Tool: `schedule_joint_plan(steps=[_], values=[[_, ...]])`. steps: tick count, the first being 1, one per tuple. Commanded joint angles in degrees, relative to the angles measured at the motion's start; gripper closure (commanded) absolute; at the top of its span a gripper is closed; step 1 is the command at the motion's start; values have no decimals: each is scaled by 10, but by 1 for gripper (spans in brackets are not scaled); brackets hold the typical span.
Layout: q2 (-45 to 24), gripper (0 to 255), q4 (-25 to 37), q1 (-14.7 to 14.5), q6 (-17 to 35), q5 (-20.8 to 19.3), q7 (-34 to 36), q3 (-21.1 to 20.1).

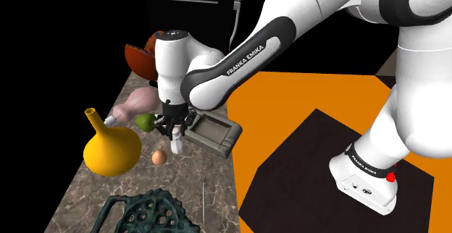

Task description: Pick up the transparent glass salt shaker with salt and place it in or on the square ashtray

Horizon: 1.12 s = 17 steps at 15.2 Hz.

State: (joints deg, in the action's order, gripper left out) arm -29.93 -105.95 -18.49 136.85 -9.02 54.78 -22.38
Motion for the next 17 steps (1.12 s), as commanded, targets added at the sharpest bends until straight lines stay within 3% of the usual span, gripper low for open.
schedule_joint_plan(steps=[1, 4, 17], values=[[9, 255, 4, 2, -13, 4, -2, -3], [19, 255, 6, 4, -24, 9, -4, -6], [169, 255, -149, 159, -20, 96, -199, -4]])
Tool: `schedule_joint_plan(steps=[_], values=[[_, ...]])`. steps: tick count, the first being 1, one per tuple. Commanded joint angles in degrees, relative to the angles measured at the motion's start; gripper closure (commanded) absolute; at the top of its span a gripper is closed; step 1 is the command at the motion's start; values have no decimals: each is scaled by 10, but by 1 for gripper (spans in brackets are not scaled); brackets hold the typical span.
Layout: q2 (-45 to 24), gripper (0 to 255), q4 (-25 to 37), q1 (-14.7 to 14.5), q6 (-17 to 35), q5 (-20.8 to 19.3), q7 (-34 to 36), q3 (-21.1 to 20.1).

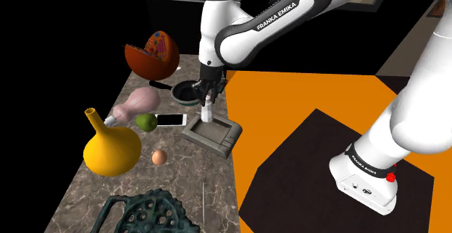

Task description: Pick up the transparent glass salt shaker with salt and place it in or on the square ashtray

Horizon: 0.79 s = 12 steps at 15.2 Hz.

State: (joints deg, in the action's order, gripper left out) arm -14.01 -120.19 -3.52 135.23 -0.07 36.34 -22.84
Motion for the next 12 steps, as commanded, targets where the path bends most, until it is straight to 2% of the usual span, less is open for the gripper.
schedule_joint_plan(steps=[1, 2, 12], values=[[19, 255, -13, 19, -6, 13, -31, 4], [28, 255, -20, 29, -9, 19, -47, 7], [-27, 255, -36, 20, 59, -7, -35, 17]])
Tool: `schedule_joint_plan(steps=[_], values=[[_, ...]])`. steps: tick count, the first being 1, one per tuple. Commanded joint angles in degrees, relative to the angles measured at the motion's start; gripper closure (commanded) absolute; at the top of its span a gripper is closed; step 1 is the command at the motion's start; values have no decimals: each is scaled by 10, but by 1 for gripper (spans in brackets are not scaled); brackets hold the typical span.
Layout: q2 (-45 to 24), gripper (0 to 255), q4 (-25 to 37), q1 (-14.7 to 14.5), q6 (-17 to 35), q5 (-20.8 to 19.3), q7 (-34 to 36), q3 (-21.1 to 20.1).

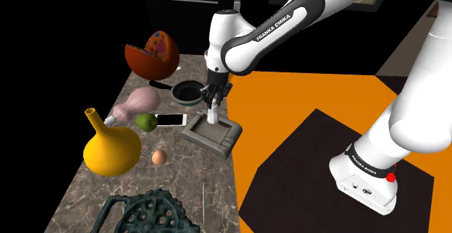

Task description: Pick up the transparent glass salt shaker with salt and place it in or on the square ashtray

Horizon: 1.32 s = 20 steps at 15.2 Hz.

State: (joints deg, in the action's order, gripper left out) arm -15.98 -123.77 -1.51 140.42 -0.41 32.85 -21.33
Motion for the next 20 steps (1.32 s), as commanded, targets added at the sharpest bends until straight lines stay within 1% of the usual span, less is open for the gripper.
schedule_joint_plan(steps=[1, 10, 18, 19, 20], values=[[-13, 255, -2, -1, 14, -6, 1, 3], [-75, 255, -4, -15, 76, -34, 16, 21], [-75, 255, -4, -15, 76, -34, 16, 21], [-75, 0, -4, -15, 76, -34, 16, 21], [-75, 0, -4, -15, 76, -34, 16, 21]])
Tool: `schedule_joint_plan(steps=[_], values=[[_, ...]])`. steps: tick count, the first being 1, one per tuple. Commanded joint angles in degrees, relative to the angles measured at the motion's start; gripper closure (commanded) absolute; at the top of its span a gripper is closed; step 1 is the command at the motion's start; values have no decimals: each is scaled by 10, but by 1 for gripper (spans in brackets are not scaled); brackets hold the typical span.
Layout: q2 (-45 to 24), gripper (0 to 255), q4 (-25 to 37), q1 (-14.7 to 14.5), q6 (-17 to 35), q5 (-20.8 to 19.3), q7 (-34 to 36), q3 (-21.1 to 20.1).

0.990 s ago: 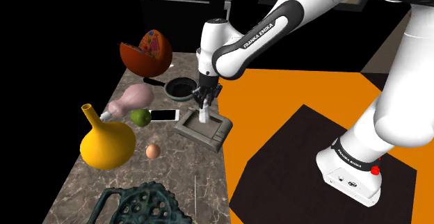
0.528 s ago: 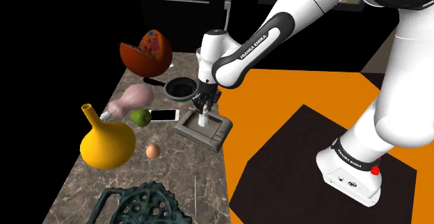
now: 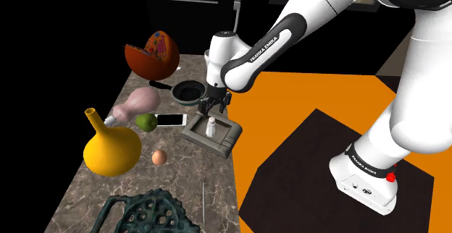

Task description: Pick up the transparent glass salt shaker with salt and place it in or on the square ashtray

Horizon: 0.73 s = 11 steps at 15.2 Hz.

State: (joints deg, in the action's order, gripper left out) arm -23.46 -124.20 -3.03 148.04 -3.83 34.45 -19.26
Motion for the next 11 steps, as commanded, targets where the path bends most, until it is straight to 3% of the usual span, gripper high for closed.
schedule_joint_plan(steps=[1, 4, 8, 11], values=[[0, 0, 0, 0, 0, 0, 0, 0], [0, 0, 0, 0, 0, 0, 0, 0], [62, 0, -1, 19, -59, 29, -20, -17], [62, 0, -1, 18, -59, 29, -20, -17]])
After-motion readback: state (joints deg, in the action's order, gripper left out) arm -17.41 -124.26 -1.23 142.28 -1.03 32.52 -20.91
